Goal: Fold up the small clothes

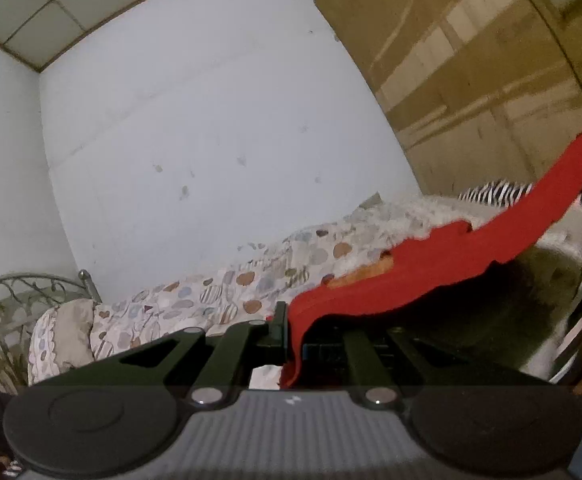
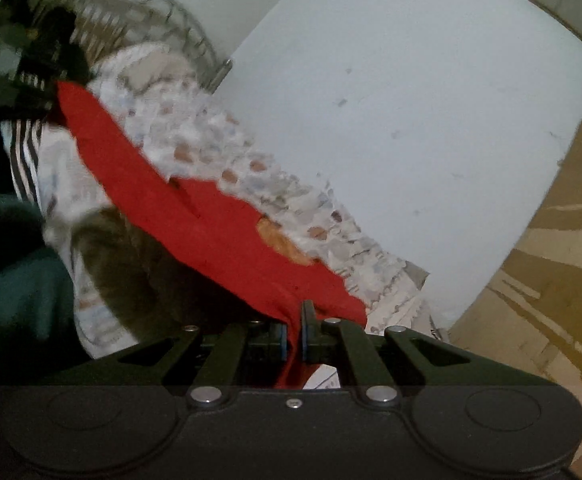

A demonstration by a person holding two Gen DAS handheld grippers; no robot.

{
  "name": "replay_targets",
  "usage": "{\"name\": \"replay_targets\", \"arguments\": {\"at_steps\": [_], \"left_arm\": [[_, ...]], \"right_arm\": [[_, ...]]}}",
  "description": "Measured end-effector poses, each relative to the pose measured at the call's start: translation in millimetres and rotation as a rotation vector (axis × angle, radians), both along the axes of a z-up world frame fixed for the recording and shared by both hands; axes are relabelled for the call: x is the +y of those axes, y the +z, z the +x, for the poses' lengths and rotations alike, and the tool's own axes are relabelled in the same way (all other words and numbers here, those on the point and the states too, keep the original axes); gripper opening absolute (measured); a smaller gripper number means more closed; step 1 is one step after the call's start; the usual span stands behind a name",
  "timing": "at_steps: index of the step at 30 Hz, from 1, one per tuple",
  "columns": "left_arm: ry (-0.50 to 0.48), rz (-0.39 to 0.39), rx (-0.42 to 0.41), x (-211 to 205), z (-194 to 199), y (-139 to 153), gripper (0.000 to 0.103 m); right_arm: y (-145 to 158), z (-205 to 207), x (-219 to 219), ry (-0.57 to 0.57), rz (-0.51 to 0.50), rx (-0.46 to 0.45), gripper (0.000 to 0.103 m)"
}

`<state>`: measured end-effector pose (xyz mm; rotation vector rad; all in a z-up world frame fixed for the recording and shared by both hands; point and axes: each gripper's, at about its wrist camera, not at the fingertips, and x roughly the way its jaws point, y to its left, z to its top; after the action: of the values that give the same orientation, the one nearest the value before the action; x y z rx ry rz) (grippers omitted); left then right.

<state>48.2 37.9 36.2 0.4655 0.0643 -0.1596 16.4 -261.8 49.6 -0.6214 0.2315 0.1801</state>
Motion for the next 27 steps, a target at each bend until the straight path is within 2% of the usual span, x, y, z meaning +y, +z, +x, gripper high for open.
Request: {"name": "replay_targets", "arguments": {"at_steps": [3,5,8,11,15,20,24,27], "left_arm": [[-0.024,-0.071,0.048,7.8,-31.1,23.6,0.005],[-0.044,-0.123,0.118,13.4,-44.2,34.4,0.005],[-0.061,-0.129,0.185,16.7,-44.2,41.7,0.005],[-0.072,-0.167,0.229,22.6,-24.0,52.3,0.006],[-0.101,-0.257,0.258,30.2,20.0,78.0,0.006],[-0.119,-0.231,0.238,15.8,105.3,107.6,0.006],[-0.072,-0.235,0.355,6.7,200.5,118.8,0.006],[-0.041,-0.248,0.452,2.0,266.2,109.1,0.006]], "right_arm": [[27.6,-27.7,-5.4,0.048,0.033,0.019,0.005],[45.7,-43.0,-9.2,0.068,0.05,0.039,0.005],[62.6,-49.9,-15.6,0.079,0.111,0.092,0.005],[66.6,-39.7,-15.3,0.076,0.118,0.114,0.005],[75.6,-9.8,-20.8,0.064,0.162,0.114,0.005],[96.2,65.1,-28.7,0.028,0.151,0.069,0.005],[107.7,149.2,-38.5,-0.007,0.147,0.078,0.006],[104.6,213.0,-44.5,-0.018,0.158,0.125,0.006]]}}
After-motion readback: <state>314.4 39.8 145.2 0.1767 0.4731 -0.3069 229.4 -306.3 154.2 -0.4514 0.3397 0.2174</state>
